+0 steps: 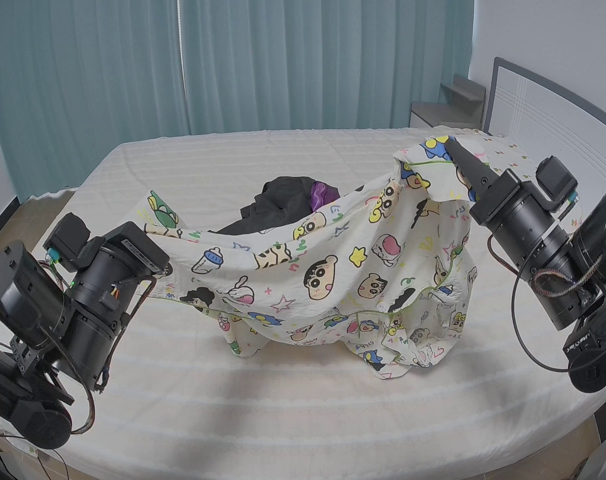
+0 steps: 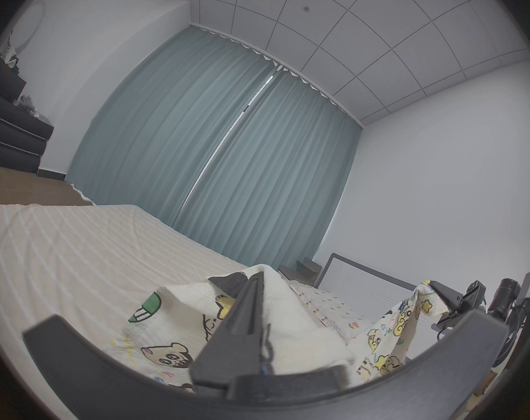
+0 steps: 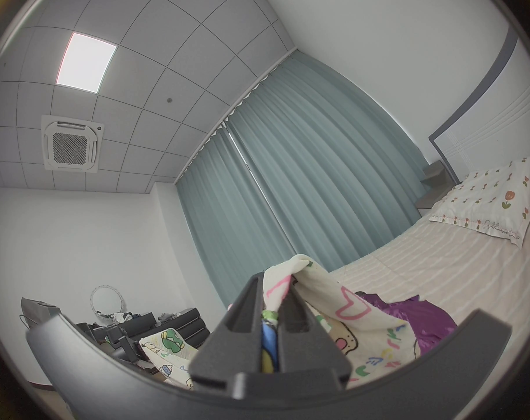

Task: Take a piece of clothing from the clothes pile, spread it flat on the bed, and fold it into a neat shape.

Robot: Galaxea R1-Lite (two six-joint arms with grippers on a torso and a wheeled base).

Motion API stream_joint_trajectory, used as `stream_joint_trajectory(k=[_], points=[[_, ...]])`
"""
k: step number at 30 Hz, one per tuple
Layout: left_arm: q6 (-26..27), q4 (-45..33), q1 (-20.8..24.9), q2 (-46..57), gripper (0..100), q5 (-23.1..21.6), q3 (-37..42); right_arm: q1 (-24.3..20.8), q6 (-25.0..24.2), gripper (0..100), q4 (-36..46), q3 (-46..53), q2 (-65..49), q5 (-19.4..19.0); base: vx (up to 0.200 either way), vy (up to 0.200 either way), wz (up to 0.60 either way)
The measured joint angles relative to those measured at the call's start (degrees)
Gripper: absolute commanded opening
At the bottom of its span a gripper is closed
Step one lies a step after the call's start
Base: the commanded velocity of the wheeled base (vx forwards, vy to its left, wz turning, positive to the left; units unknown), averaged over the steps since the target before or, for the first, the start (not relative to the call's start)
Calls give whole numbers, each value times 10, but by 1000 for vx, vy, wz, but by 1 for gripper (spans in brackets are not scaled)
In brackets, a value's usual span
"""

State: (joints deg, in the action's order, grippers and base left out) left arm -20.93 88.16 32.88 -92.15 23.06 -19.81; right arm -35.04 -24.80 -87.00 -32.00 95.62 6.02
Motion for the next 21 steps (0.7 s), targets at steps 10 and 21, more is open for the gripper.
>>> stream_joint_trajectory(k=[10, 21], points=[[2, 1, 12, 0, 0, 1, 7, -9, 2, 0, -20, 28, 5, 15, 0, 0, 0], [5, 0, 17, 21, 0, 1, 26, -27, 1, 0, -20, 39, -8, 14, -18, 73, 0]])
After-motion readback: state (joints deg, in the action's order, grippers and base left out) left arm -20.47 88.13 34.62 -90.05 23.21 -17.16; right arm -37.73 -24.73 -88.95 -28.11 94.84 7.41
